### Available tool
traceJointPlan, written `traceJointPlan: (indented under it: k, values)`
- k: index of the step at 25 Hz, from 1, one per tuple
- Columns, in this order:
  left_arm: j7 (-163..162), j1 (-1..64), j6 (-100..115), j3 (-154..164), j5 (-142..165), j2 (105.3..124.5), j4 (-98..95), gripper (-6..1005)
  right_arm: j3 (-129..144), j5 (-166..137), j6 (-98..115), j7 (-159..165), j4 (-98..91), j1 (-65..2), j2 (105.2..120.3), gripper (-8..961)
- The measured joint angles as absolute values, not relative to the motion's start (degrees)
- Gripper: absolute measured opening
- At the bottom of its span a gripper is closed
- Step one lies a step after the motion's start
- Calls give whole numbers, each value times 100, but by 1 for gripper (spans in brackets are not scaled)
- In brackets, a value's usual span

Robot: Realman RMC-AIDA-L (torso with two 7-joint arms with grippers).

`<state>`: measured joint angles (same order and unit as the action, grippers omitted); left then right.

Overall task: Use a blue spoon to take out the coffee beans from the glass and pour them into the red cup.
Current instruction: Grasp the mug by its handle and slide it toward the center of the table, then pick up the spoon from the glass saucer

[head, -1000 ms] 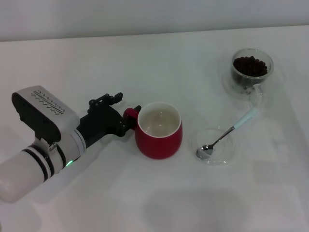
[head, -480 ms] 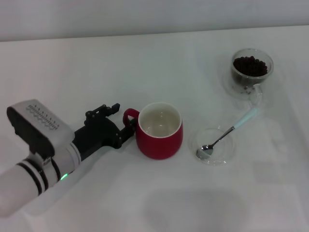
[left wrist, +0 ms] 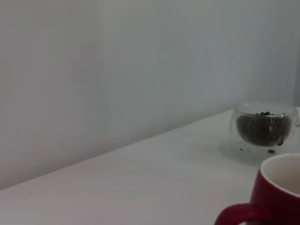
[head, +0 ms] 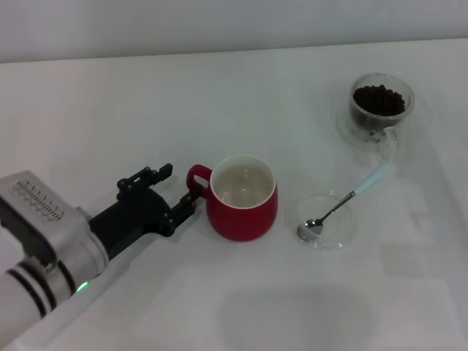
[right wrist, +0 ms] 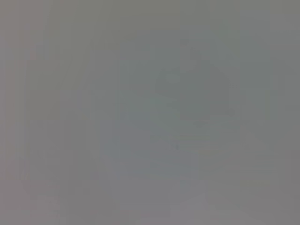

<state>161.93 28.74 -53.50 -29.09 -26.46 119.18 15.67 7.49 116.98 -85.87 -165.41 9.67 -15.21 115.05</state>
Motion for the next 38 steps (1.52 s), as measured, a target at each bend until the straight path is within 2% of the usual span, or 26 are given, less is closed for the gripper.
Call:
traceJointPlan:
  k: [17, 24, 29, 38]
  values:
    - [16199, 1969, -7511, -2919, -3259, 11909, 238, 608, 1538, 11699, -8661, -16317, 923, -1381, 11480, 856]
    - [16198, 1684, -8183, -2918, -3935, 11909, -165, 609, 2366, 11696, -8491, -14161, 65, -1014, 11457, 857]
    - [16198, 1570, -8392, -2917, -4059, 11909, -297, 609, 3389, 11698, -7984, -11885, -742, -799, 11376, 857]
    - [16196, 1455, -8518, -2917, -4340, 11904, -420, 608, 4221, 10894, -7368, -9854, -879, -1140, 11271, 857]
